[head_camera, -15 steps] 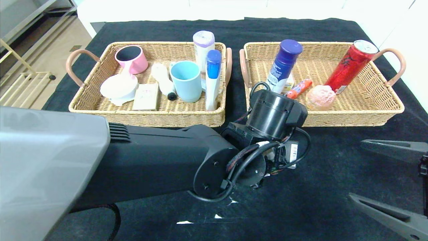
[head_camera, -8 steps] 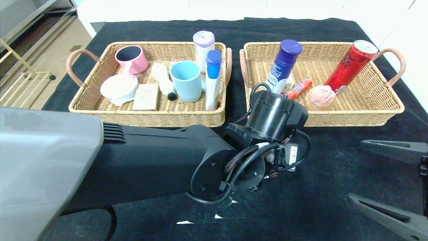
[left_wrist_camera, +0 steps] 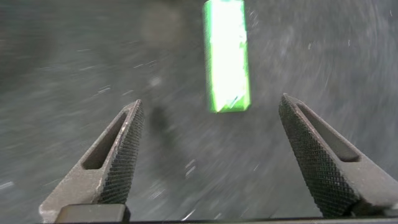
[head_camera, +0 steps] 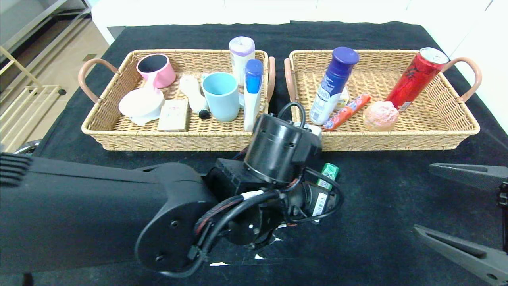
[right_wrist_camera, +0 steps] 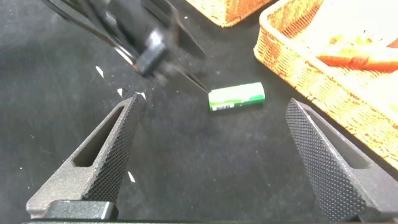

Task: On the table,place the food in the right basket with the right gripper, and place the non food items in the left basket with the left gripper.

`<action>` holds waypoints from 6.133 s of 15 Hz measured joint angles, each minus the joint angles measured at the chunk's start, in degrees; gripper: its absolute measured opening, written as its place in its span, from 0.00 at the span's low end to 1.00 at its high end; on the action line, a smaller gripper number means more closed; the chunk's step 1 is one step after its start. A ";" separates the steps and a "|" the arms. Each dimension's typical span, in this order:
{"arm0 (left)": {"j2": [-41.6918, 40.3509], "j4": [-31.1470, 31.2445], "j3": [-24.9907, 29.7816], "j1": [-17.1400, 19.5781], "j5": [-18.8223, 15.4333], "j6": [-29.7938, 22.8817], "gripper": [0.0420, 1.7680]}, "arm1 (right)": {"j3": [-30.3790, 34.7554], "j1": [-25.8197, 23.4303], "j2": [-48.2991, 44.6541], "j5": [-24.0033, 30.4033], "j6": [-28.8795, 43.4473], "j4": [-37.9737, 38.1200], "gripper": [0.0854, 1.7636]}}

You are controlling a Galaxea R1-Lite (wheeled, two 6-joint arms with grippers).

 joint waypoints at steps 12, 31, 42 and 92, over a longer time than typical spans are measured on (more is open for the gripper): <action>-27.98 -22.47 36.28 9.62 -9.98 11.26 0.95 | 0.37 0.41 2.89 -0.11 -0.11 0.02 0.97; -35.80 -23.19 42.65 21.09 -22.19 10.81 0.97 | -17.09 27.47 18.65 -50.65 21.05 17.18 0.97; -37.46 -23.30 42.51 23.81 -24.77 10.85 0.97 | -38.67 29.59 38.80 -73.08 46.28 30.78 0.97; -38.07 -23.32 42.29 23.81 -26.34 10.81 0.97 | -43.15 27.62 44.09 -73.69 49.71 31.24 0.29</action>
